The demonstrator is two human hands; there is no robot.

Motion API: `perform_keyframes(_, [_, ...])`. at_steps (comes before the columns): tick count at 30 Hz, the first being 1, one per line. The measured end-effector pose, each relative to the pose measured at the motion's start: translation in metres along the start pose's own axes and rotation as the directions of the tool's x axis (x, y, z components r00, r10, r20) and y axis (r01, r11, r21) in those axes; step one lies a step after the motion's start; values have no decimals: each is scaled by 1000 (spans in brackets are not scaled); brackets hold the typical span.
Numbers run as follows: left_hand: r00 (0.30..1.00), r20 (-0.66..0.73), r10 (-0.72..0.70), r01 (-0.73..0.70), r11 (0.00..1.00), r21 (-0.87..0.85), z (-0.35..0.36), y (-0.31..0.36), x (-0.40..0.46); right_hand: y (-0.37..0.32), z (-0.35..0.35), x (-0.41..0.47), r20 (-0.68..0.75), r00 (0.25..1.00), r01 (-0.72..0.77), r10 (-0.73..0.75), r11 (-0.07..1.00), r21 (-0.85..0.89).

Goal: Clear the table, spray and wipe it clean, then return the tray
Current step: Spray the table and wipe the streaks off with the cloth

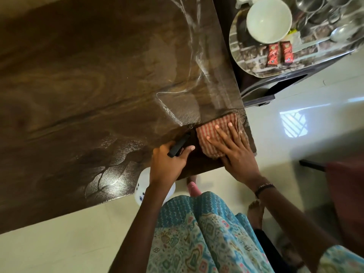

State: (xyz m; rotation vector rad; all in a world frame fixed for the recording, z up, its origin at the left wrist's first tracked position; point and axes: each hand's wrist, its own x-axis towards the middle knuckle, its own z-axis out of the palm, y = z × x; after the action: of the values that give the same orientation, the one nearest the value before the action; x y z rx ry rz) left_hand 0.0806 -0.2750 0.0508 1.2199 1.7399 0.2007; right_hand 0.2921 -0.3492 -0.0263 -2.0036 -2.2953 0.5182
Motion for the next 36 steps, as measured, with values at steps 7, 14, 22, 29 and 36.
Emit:
perform_keyframes(7, [987, -82, -136, 138, 990, 26, 3, 7, 13, 8, -3, -12, 42, 997, -61, 60, 998, 29])
perform_keyframes(14, [981, -65, -182, 180, 983, -38, -11, 3, 22, 20, -6, -6, 47, 999, -20, 18, 999, 35])
perform_keyframes(22, [971, -87, -222, 206, 965, -165, -34, 6, 30, 10, -9, 69, 17, 990, -144, 143, 989, 41])
perform_keyframes(29, [987, -81, -138, 116, 966, -232, -50, 12, 42, -89, 7, 134, 42, 982, 178, -182, 981, 79])
perform_keyframes(36, [994, -62, -90, 72, 967, -245, -67, 5, 61, -32, 1, 64, 60, 967, 251, -247, 967, -55])
